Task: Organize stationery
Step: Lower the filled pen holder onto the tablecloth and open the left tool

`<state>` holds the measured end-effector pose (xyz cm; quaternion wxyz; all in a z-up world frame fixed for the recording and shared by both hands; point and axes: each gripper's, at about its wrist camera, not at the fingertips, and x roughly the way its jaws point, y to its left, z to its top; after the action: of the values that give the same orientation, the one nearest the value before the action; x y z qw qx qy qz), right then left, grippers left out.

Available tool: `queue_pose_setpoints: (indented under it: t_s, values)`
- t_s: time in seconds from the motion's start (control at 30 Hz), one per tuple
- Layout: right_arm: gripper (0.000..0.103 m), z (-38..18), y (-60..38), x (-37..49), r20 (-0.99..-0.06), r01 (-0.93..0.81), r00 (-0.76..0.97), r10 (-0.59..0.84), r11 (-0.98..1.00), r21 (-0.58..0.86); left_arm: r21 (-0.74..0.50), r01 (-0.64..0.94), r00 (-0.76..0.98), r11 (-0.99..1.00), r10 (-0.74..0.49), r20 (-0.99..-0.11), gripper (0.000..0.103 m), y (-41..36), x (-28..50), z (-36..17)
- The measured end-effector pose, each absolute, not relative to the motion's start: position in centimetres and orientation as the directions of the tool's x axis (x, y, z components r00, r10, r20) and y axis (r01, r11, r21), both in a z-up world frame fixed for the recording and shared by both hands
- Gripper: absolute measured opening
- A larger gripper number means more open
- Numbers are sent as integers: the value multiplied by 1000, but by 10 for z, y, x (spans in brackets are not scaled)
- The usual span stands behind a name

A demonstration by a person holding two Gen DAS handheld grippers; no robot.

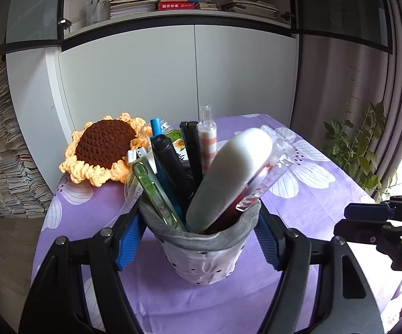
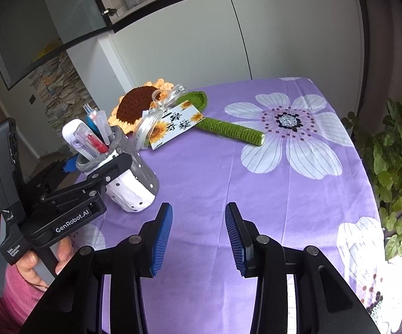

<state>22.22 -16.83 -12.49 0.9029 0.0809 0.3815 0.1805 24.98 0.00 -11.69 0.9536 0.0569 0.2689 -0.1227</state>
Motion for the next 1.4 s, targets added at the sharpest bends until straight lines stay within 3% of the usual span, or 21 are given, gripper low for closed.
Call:
queue_pose_setpoints:
  t_s: [0.67, 1.23, 1.4]
  values:
    - [40, -145, -220, 243, -660, -154, 655, 367, 921, 358, 37, 291, 791, 956, -218, -572, 71, -52, 280, -130]
    - [40, -139, -201, 242, -670, -175, 663, 334, 939, 295, 43, 312, 788, 949, -233, -570, 72, -50, 273, -131]
    - [40, -137, -199, 240, -672, -174, 665, 327, 942, 287, 42, 320, 796, 947, -245, -553, 82, -48, 266, -128]
